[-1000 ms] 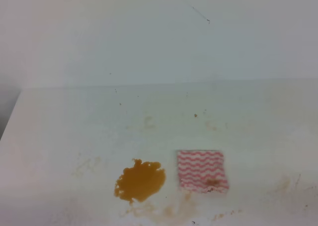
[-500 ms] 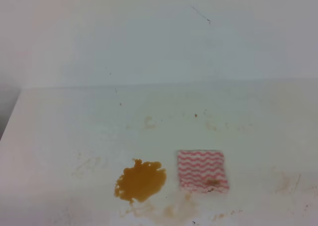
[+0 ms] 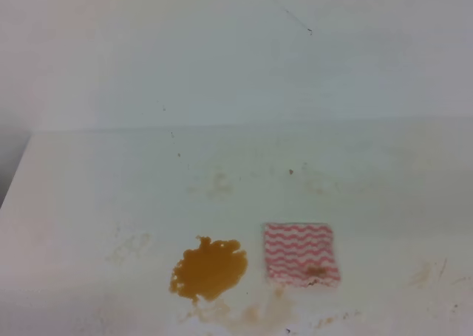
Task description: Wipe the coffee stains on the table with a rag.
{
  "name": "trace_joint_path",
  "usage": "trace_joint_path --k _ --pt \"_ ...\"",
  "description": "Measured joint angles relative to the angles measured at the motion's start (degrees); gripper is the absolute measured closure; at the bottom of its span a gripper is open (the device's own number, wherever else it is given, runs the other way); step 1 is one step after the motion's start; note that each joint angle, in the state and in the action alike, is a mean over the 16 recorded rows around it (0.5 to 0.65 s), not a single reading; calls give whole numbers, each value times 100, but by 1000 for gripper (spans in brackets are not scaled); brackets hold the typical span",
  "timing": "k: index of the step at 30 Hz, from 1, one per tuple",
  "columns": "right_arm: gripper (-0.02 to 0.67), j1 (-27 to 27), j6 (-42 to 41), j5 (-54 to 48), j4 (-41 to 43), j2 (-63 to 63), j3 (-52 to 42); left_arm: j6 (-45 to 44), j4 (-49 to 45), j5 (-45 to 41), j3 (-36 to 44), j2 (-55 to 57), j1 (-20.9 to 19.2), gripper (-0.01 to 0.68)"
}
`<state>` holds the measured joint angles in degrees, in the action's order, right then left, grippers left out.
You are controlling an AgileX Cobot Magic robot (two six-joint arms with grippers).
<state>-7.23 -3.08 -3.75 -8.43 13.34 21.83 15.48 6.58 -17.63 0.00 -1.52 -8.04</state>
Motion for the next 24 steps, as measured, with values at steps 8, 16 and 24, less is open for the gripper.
trace_joint_path --k 8,16,24 --pt "651 0 -511 -1584 -479 1433 1166 0 0 0 0 9 0 676" --pt "649 0 -1887 -2433 -1249 2549 1685 0 0 0 0 9 0 676" --pt "574 -130 -3098 -3372 -1823 4071 2275 0 0 0 0 0 0 676"
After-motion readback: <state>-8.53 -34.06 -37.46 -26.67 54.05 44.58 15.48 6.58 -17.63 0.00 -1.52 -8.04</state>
